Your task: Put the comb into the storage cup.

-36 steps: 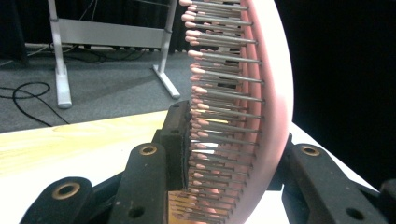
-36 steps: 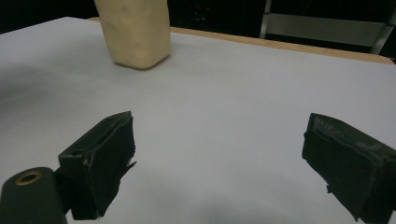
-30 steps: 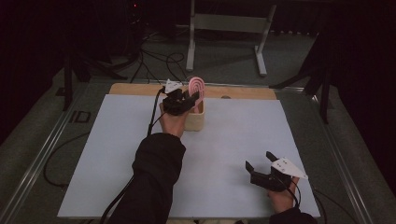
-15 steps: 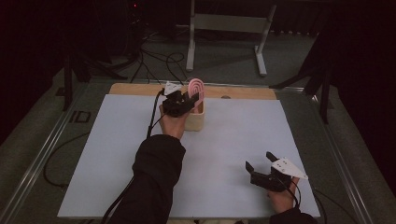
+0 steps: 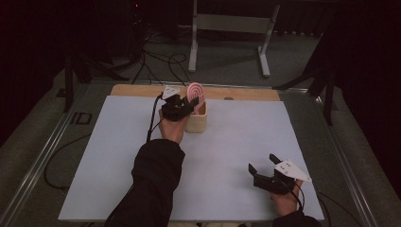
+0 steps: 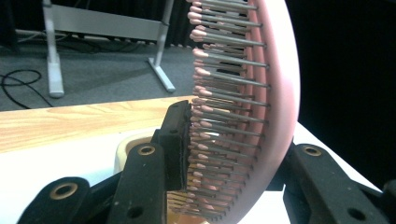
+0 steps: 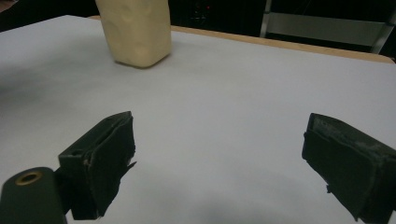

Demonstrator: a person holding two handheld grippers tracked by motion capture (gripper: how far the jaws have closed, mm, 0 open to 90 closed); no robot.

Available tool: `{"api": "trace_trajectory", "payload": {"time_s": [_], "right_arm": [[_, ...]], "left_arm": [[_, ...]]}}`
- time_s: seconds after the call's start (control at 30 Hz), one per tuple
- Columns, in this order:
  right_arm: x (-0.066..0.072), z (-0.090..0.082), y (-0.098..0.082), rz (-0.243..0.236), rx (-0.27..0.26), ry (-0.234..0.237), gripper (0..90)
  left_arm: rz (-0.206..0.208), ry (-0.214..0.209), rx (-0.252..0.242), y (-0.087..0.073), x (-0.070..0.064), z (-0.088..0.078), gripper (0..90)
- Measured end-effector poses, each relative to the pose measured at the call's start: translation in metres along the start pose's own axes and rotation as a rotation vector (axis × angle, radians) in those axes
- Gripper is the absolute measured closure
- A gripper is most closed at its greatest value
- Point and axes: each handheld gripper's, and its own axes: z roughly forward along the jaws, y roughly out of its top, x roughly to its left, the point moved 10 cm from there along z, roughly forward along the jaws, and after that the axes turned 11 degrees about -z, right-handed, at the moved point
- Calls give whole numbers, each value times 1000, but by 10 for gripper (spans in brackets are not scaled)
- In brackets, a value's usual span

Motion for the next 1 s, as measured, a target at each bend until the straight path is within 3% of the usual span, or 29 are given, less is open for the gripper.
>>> {"api": "trace_trajectory", "payload": {"time_s": [0.23,0.5,1.0], "right_arm": [[0,0,0,2,0,0,92],[0,-1,0,3,0,-2,92],[0,-1,-1,4,2,0,92]], "left_arm": [[53,9,31,-2,3,-3,616],[37,32,48,-8,16,-5,581],[-2,97,34,-15,37,-11,270]]}}
